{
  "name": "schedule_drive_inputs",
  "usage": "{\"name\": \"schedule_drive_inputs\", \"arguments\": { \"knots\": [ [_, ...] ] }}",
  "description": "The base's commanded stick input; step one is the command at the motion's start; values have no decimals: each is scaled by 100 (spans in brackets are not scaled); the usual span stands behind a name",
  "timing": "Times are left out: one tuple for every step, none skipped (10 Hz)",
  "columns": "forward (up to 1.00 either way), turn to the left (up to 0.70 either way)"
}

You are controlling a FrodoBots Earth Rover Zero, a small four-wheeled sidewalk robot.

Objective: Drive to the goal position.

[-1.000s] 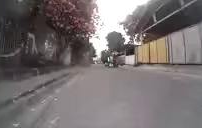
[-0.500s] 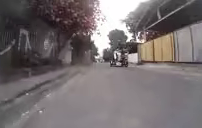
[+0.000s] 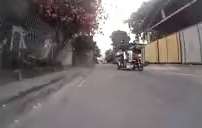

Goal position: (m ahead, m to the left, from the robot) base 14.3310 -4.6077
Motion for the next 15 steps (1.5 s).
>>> {"name": "schedule_drive_inputs", "arguments": {
  "knots": [
    [100,-40],
    [100,-40],
    [100,-26],
    [100,0],
    [100,0],
    [100,0],
    [100,0],
    [100,0],
    [100,0],
    [100,0],
    [100,0],
    [100,0],
    [100,0],
    [100,0],
    [100,0]
  ]
}}
